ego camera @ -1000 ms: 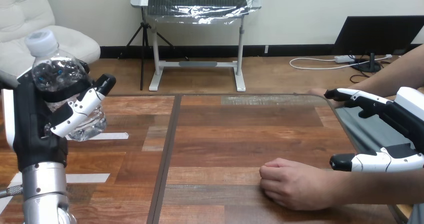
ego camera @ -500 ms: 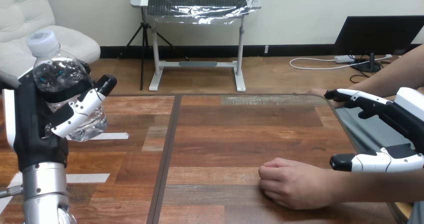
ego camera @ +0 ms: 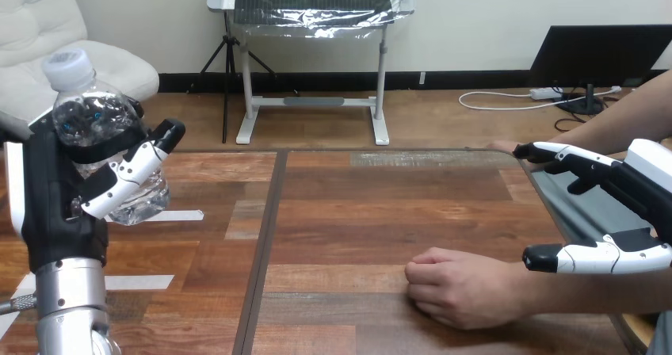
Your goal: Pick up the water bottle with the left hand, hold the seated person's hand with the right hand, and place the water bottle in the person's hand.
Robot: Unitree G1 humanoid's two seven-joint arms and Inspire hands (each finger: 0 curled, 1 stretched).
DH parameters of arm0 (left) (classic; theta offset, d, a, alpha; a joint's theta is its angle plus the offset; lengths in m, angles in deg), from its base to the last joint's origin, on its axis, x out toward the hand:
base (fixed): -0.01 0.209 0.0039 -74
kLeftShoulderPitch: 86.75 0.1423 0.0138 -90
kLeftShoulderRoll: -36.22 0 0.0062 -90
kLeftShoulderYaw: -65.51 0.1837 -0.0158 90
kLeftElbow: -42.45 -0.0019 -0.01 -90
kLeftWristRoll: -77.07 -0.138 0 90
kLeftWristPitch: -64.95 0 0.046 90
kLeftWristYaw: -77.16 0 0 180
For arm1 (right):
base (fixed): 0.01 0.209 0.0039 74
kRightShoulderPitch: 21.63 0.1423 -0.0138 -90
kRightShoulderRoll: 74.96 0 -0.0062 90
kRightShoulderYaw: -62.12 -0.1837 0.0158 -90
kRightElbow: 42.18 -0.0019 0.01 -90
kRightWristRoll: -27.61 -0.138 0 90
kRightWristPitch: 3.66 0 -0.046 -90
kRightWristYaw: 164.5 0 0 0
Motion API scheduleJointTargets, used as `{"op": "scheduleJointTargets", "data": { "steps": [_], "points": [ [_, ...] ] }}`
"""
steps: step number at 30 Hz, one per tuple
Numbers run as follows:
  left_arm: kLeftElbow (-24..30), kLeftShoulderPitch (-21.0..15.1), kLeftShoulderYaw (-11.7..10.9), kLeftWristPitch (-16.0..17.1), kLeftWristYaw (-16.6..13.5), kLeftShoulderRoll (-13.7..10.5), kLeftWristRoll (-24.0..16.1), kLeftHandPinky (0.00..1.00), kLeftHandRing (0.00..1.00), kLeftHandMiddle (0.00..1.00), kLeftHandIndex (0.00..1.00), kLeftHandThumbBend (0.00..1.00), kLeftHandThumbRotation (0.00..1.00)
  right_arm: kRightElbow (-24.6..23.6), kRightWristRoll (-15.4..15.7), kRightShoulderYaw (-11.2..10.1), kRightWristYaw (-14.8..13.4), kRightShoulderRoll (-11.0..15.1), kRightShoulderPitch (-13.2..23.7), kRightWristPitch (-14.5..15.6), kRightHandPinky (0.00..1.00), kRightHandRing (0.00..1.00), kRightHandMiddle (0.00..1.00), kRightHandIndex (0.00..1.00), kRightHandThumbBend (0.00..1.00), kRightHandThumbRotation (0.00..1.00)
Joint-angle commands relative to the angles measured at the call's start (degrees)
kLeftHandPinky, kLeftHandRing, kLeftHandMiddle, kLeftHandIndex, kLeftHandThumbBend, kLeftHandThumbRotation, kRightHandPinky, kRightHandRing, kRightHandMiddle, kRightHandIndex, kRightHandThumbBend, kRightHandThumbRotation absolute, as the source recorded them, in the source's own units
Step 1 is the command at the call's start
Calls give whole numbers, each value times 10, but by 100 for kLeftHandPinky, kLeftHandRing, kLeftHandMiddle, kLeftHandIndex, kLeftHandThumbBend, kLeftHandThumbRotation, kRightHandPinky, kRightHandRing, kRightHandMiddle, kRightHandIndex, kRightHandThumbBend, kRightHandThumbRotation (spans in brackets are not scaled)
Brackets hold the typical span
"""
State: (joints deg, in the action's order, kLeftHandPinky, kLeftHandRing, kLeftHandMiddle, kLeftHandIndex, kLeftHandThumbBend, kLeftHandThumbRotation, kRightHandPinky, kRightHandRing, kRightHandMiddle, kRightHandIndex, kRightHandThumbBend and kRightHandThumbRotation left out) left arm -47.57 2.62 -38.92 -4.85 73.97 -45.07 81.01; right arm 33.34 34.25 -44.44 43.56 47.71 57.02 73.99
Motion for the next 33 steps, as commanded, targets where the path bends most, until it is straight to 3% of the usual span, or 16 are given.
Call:
{"op": "scheduleJointTargets", "data": {
  "steps": [1,10,33],
  "points": [
    [27,-25,3,12,0,-1,-1,23,29,34,39,59,0,-8,-8,-8,-1,-4,27,-3,76,87,91,90,100,74],
    [27,-24,4,12,-1,-1,-3,23,29,34,39,59,0,-9,-9,-8,2,-5,27,3,77,88,91,91,100,74],
    [22,-28,2,14,6,-1,11,24,29,34,40,59,0,-1,-5,-5,-3,-8,31,-16,77,87,90,90,100,74]
  ]
}}
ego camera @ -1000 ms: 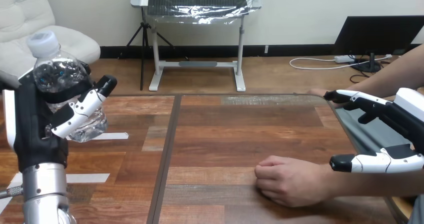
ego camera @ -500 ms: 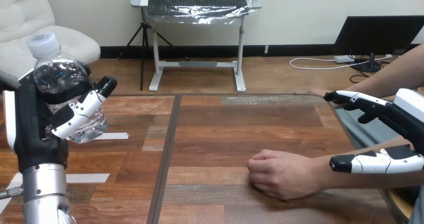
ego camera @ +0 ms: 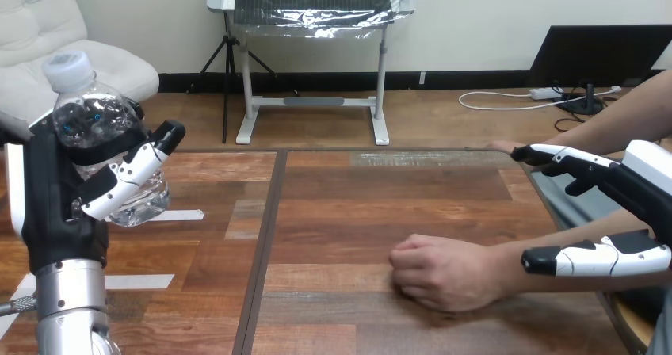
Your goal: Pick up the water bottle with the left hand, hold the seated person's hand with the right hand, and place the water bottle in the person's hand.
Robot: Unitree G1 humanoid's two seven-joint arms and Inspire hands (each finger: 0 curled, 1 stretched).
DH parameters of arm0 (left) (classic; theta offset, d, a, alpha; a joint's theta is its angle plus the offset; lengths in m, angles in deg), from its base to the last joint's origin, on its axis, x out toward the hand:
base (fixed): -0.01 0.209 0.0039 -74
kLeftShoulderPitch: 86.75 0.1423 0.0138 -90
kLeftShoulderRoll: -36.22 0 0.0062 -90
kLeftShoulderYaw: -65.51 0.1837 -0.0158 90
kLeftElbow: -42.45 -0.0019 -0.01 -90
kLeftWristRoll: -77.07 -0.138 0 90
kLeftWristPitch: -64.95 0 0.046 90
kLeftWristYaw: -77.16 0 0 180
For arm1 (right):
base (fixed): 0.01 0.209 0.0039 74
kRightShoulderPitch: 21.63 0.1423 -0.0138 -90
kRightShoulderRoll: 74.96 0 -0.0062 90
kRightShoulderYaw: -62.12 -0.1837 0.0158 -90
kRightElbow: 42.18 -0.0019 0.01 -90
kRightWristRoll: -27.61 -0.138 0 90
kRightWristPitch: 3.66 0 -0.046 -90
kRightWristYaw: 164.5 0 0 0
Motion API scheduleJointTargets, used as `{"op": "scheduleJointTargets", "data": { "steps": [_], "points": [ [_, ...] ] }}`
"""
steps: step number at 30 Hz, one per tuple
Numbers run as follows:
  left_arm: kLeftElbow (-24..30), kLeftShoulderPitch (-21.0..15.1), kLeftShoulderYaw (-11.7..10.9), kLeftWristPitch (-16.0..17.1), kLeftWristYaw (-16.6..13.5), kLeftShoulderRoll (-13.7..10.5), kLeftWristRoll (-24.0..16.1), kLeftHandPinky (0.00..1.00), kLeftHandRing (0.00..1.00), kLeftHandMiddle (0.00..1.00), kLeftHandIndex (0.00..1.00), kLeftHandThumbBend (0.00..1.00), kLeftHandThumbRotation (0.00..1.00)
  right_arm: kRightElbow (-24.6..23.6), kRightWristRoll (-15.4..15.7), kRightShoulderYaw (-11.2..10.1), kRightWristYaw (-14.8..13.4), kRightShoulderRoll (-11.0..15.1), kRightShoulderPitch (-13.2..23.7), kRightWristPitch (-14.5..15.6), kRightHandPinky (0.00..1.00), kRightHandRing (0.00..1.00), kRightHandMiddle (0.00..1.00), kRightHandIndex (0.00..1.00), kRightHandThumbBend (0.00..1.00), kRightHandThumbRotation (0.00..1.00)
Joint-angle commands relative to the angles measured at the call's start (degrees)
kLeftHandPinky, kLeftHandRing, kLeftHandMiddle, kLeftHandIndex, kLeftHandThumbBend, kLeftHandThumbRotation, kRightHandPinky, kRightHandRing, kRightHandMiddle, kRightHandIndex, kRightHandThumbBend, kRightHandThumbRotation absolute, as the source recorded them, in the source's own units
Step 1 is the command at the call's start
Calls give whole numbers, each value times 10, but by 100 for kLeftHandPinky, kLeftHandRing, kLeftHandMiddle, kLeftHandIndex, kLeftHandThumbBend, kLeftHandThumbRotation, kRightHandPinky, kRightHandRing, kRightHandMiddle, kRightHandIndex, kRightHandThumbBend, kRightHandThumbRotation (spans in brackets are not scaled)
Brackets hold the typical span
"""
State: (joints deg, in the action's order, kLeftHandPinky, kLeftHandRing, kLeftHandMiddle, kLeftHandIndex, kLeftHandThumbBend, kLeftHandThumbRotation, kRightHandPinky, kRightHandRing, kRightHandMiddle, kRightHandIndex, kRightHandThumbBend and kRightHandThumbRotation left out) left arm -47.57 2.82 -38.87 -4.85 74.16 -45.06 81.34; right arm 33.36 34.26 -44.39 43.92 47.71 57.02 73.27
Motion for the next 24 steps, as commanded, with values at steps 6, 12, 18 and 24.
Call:
{"op": "scheduleJointTargets", "data": {
  "steps": [6,12,18,24],
  "points": [
    [23,-30,1,12,2,-2,4,24,29,34,40,59,0,0,-5,-4,-7,-8,32,-15,78,87,90,90,100,73],
    [23,-30,1,10,-1,-3,-2,24,29,34,40,59,0,2,-7,-3,-7,-9,34,-20,80,87,90,90,100,73],
    [22,-29,1,11,0,-3,-1,24,29,34,40,59,0,8,-5,-1,-10,-10,35,-35,82,87,89,90,100,73],
    [20,-29,1,16,1,-3,-1,24,29,34,40,59,0,10,-3,2,-7,-9,36,-37,85,88,90,90,100,73]
  ]
}}
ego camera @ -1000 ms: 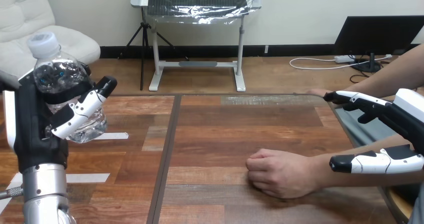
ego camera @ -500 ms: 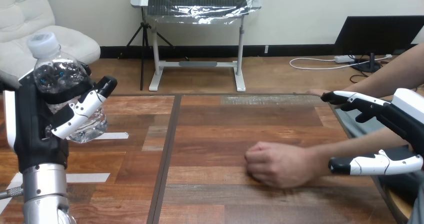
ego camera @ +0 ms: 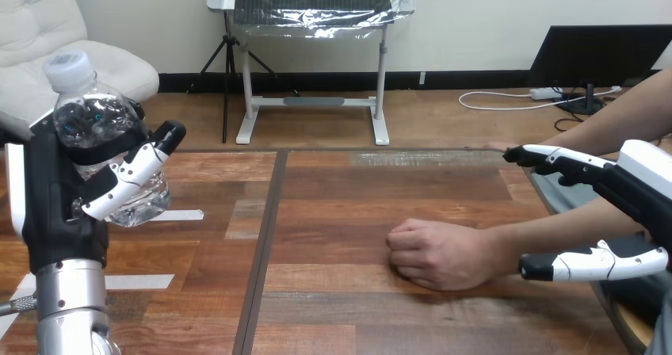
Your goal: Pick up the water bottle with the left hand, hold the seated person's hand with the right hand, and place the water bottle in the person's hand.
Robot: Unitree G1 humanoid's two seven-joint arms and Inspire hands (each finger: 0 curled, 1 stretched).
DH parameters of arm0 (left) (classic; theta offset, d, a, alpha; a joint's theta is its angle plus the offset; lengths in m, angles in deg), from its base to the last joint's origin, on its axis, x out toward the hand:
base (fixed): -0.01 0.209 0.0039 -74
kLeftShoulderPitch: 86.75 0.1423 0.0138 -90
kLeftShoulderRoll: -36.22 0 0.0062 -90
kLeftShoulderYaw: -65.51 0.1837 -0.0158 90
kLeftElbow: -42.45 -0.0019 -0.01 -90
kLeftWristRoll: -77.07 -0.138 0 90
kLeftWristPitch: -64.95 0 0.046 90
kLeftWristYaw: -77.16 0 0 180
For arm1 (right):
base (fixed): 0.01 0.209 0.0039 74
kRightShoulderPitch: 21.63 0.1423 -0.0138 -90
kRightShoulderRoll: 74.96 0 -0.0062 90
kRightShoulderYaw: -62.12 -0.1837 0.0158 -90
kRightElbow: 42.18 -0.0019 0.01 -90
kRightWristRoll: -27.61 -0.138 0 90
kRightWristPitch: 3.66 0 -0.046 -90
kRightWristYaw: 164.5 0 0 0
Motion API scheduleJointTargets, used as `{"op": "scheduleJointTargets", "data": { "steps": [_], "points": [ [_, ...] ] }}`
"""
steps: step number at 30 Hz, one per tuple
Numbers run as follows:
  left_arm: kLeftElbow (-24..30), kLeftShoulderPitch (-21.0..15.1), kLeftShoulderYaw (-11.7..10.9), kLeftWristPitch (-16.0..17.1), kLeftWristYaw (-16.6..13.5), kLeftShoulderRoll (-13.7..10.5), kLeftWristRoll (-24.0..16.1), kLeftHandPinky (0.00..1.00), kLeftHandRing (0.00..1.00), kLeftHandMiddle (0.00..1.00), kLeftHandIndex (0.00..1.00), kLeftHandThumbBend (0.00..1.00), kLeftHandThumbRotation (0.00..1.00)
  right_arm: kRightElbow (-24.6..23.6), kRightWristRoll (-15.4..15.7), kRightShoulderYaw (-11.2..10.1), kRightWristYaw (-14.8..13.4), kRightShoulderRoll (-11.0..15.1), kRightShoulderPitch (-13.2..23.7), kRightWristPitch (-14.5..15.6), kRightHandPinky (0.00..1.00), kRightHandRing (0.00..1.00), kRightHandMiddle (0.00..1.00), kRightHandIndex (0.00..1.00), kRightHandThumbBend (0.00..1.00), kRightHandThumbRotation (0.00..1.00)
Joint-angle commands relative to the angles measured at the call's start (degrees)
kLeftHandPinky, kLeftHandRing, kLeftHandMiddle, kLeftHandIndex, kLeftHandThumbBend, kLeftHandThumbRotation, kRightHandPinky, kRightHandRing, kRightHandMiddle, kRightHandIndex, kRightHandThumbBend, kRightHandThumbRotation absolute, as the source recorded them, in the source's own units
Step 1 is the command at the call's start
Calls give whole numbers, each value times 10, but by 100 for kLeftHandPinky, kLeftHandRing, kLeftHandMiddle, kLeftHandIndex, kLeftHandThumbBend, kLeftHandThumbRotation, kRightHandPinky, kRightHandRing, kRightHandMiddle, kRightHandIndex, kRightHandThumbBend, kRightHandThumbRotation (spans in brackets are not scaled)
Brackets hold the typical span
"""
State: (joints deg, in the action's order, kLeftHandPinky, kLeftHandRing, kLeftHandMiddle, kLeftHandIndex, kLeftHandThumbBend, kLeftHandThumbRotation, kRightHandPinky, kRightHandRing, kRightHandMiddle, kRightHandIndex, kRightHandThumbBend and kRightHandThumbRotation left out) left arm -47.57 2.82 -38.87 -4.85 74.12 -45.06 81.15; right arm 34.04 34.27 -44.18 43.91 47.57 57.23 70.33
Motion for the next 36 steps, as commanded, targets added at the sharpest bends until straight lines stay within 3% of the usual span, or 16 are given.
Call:
{"op": "scheduleJointTargets", "data": {
  "steps": [1,36],
  "points": [
    [20,-29,2,16,1,-3,1,24,29,34,40,59,0,3,-3,0,-7,-8,35,-8,85,88,90,90,100,73],
    [25,-26,0,10,3,-2,9,23,29,34,40,59,0,0,5,5,-6,-5,38,-6,90,90,91,91,100,73]
  ]
}}
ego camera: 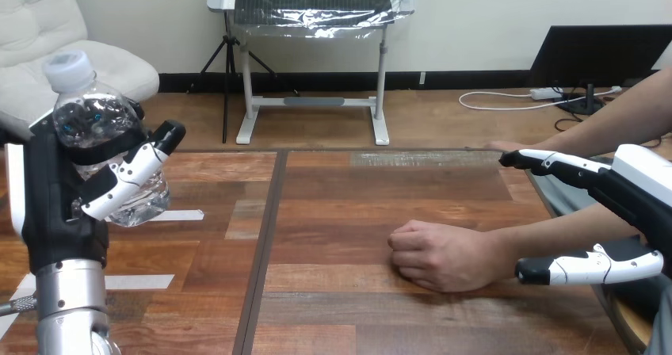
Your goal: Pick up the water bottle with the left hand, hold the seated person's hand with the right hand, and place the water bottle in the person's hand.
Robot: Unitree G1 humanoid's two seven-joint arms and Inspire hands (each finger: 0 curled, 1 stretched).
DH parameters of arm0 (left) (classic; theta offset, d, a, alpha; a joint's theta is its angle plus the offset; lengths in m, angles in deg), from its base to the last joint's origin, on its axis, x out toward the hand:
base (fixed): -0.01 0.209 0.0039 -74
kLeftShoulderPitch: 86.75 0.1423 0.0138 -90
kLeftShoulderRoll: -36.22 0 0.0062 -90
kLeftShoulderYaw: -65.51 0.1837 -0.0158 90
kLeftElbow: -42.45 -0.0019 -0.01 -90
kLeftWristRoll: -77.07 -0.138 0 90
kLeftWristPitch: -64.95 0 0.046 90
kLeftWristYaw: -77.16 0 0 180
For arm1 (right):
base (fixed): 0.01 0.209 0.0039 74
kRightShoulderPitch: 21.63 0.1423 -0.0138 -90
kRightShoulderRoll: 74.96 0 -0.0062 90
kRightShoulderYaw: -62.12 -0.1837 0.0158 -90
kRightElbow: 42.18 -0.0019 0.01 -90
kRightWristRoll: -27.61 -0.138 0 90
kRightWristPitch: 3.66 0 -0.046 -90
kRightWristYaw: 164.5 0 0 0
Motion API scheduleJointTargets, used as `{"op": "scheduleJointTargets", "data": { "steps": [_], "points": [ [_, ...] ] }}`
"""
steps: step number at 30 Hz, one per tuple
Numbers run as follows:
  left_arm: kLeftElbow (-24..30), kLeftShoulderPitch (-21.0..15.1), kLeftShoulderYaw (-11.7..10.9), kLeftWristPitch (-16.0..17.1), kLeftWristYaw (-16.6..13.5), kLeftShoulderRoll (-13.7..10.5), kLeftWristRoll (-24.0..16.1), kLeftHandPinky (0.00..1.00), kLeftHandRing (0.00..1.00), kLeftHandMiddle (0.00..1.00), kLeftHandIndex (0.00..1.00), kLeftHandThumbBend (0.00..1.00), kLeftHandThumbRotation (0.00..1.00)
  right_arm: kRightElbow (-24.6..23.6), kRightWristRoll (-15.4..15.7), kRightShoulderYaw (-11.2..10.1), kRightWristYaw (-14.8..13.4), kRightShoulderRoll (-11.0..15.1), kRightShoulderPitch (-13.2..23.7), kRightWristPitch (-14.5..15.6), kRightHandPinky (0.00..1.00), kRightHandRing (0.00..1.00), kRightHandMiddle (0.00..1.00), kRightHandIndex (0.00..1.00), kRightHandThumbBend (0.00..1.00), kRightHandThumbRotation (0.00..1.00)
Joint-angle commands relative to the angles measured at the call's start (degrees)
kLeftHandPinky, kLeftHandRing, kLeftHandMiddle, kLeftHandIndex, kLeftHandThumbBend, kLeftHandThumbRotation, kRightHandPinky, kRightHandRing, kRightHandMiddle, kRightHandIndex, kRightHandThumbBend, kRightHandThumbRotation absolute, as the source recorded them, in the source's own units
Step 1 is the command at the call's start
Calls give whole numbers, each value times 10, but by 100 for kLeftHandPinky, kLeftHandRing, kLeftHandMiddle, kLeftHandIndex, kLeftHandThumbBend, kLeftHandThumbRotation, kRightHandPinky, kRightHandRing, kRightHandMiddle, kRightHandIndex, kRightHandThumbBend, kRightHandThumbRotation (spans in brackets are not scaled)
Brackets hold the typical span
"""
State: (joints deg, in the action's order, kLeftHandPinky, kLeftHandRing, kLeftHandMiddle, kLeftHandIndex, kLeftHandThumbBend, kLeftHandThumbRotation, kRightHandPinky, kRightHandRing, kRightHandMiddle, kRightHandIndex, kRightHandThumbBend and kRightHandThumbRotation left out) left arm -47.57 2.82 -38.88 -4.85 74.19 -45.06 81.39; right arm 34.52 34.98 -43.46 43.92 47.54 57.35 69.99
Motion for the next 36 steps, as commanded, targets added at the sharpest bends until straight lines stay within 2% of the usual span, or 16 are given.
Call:
{"op": "scheduleJointTargets", "data": {
  "steps": [1,23,36],
  "points": [
    [26,-26,1,10,2,-2,6,23,29,34,40,59,0,-4,-3,-2,-5,-4,37,-3,91,90,91,91,100,73],
    [22,-26,0,13,-4,-5,-8,23,29,34,40,59,0,3,-3,-3,-6,-3,39,-14,90,89,90,90,100,72],
    [22,-28,-1,14,3,-4,5,23,29,34,39,59,0,-4,1,-4,-7,-3,39,-10,90,89,90,91,100,72]
  ]
}}
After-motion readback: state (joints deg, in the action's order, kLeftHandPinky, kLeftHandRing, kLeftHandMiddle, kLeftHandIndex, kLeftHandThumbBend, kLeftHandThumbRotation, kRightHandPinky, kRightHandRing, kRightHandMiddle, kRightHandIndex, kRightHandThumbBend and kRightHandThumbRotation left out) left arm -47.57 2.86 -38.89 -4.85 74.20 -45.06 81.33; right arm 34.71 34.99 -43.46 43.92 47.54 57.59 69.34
